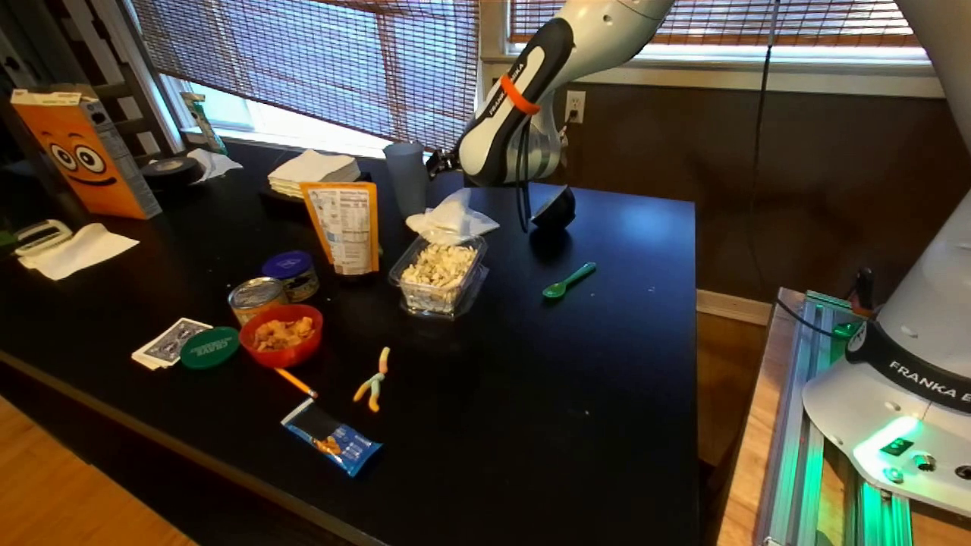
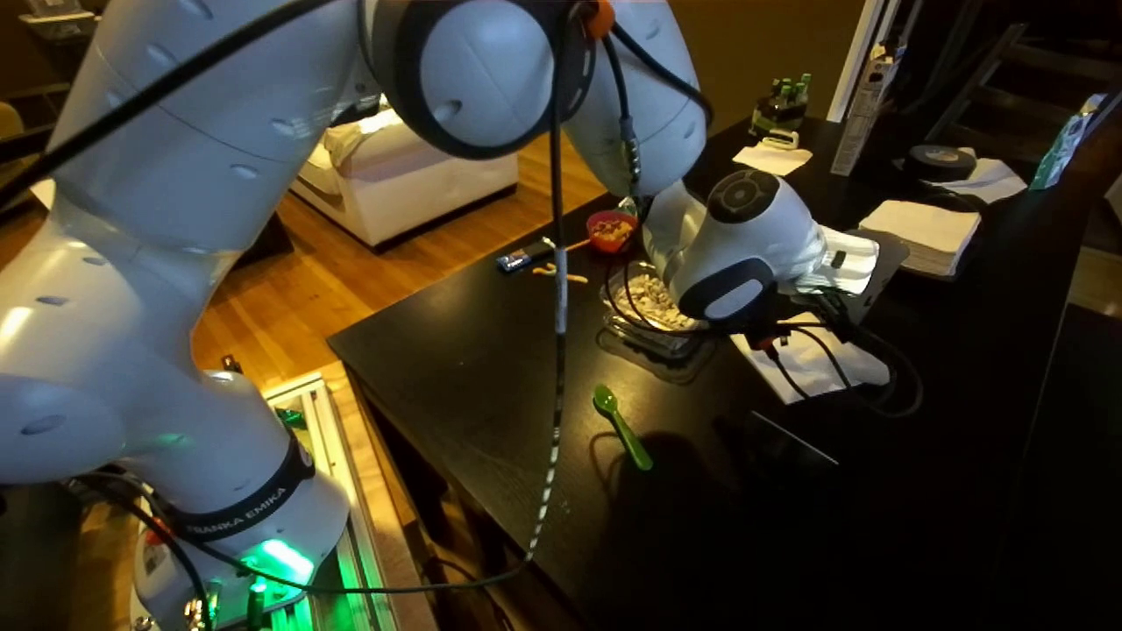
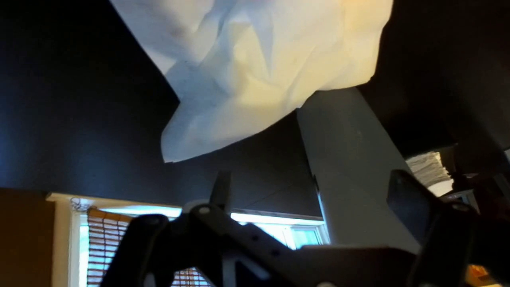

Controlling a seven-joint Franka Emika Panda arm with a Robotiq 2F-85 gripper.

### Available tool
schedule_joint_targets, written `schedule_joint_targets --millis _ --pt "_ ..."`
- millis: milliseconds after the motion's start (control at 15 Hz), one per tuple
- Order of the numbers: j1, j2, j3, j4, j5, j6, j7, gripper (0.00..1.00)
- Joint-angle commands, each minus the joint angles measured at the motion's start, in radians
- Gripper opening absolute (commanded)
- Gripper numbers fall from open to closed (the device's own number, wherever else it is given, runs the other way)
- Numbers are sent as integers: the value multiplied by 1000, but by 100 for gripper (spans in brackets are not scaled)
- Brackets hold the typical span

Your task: Pick up the pastry on the table

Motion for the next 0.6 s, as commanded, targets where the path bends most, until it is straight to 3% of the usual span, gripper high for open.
schedule_joint_targets --millis 0,533 --pt "173 -122 -190 -133 93 -11 -4 100" --pt "557 -346 -526 -402 113 -166 -27 100"
